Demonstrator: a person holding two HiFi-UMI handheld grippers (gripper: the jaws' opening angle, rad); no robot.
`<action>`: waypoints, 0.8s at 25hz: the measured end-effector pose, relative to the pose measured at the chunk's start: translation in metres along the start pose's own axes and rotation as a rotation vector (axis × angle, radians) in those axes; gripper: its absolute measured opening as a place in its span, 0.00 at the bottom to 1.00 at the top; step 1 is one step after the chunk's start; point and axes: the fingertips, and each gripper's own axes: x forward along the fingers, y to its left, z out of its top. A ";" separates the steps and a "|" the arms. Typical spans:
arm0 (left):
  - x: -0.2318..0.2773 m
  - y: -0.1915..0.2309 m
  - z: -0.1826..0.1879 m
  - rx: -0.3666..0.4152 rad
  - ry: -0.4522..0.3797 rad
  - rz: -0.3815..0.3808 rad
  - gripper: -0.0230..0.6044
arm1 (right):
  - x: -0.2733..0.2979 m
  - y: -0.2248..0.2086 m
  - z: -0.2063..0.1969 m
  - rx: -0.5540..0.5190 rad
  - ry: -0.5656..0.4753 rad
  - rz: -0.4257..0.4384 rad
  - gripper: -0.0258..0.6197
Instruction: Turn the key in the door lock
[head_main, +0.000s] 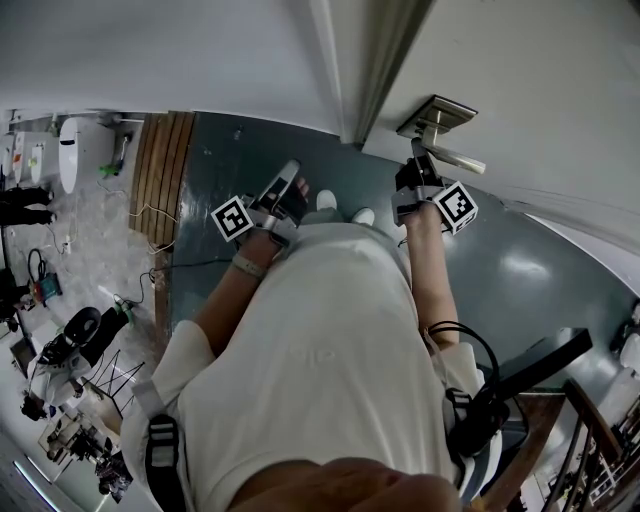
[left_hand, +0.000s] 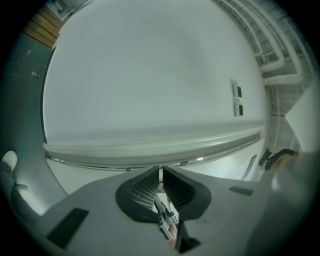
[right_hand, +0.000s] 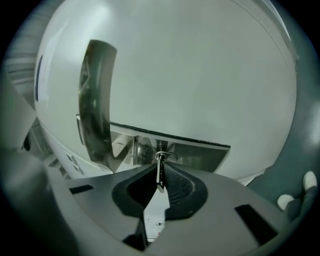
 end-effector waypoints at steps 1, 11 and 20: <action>0.000 0.000 0.000 -0.001 -0.001 0.002 0.05 | 0.000 0.000 0.000 0.036 -0.001 0.013 0.10; 0.001 0.000 0.001 -0.006 -0.006 0.007 0.05 | 0.001 -0.001 0.001 0.303 -0.017 0.158 0.10; 0.001 0.005 0.000 -0.013 -0.001 0.008 0.05 | -0.004 0.000 -0.002 0.030 0.023 0.108 0.13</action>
